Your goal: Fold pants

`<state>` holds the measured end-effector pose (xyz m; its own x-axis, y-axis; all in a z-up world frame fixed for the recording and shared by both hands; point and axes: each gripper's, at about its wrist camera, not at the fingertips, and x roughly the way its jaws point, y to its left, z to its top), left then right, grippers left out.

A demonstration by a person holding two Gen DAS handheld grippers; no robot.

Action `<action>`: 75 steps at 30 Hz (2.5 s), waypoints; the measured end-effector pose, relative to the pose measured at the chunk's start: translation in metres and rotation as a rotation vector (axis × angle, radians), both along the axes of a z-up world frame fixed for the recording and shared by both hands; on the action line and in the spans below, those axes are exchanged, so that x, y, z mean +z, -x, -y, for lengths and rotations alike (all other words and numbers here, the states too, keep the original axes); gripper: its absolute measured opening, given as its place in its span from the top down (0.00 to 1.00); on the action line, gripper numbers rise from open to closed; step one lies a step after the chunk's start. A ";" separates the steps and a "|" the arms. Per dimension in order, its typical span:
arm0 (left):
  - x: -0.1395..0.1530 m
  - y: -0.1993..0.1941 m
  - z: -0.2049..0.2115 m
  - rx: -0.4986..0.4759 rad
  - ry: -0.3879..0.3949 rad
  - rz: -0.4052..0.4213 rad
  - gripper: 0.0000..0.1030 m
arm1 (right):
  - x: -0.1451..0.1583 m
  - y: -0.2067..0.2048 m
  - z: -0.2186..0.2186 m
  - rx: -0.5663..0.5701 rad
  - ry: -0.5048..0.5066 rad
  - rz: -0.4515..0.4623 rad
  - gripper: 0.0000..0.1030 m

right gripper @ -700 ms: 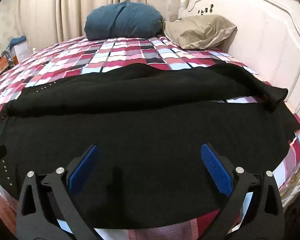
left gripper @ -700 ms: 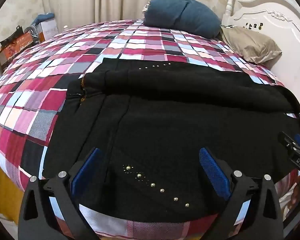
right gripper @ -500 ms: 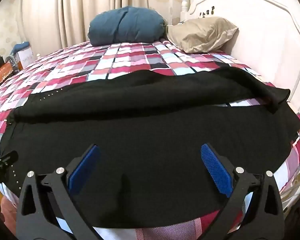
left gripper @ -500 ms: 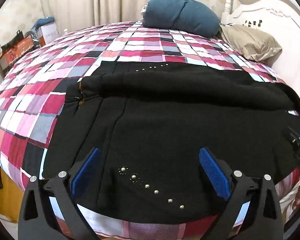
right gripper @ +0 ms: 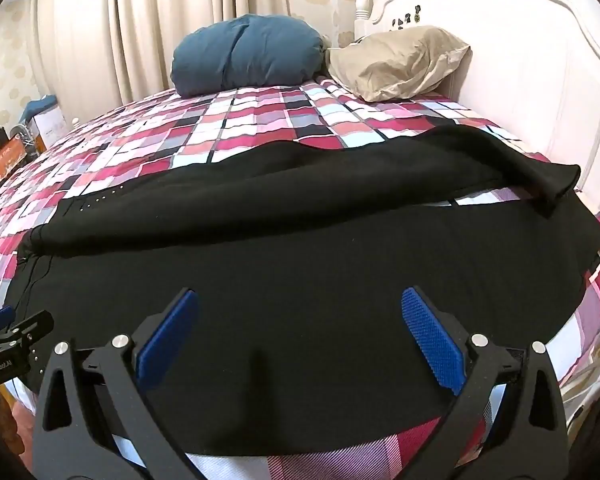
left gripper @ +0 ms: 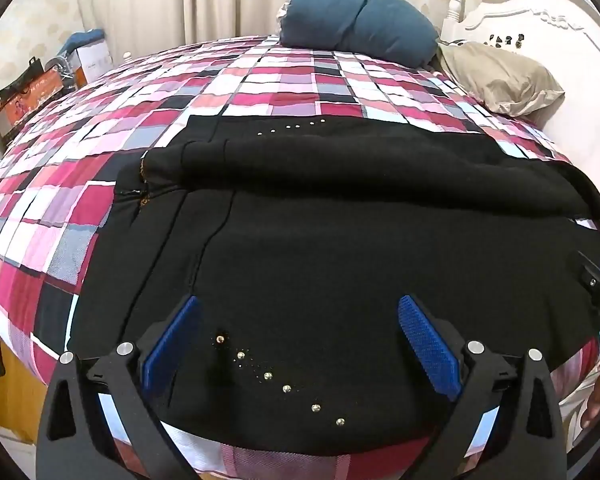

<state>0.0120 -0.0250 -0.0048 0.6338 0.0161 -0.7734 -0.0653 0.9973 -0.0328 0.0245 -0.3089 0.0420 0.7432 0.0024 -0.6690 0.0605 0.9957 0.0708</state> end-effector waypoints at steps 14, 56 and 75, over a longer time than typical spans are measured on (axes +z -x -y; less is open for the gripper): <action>0.000 0.002 -0.009 0.012 0.016 -0.001 0.05 | -0.003 -0.002 -0.004 0.016 0.022 -0.015 0.02; 0.025 -0.112 -0.170 -0.127 0.260 -0.072 0.05 | 0.037 -0.078 -0.026 0.377 -0.025 -0.036 0.02; -0.027 -0.252 -0.206 -0.489 0.705 -0.230 0.05 | 0.033 -0.229 -0.031 0.747 -0.172 -0.170 0.02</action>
